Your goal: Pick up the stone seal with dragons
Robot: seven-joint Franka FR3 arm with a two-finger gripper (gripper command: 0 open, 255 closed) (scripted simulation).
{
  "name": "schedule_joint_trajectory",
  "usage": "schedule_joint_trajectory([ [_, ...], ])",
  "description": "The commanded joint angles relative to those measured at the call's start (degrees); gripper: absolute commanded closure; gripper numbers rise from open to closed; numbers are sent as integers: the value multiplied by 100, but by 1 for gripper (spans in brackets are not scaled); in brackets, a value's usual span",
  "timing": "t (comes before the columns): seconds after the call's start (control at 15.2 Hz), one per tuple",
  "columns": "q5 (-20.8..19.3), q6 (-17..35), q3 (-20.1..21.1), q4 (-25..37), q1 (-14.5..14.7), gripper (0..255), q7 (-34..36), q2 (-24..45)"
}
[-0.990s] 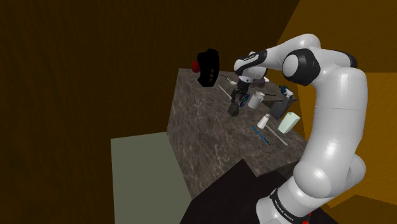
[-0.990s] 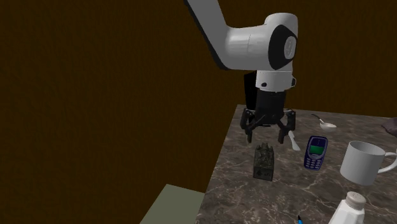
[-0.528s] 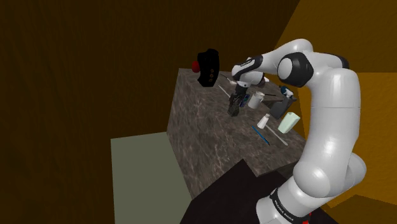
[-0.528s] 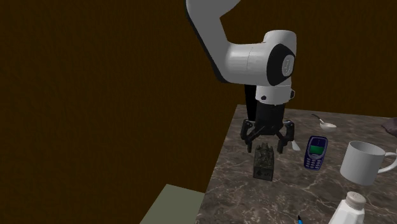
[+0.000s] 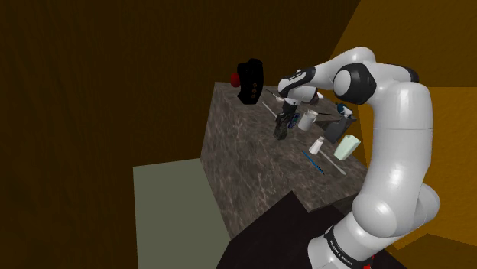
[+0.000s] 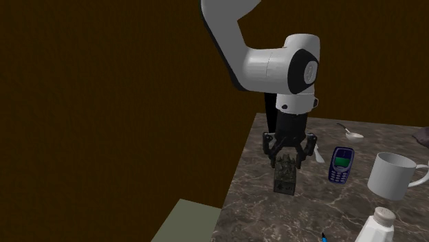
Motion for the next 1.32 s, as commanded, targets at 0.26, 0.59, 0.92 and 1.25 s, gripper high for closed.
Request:
schedule_joint_trajectory([
  [0.26,-28,-121,-19,32,10,255,16,-68],
  [0.59,-103,-395,-70,96,43,255,56,-285],
  [0.92,-175,-682,-116,192,70,255,95,-482],
  [1.25,-218,-869,-141,271,84,255,119,-595],
])
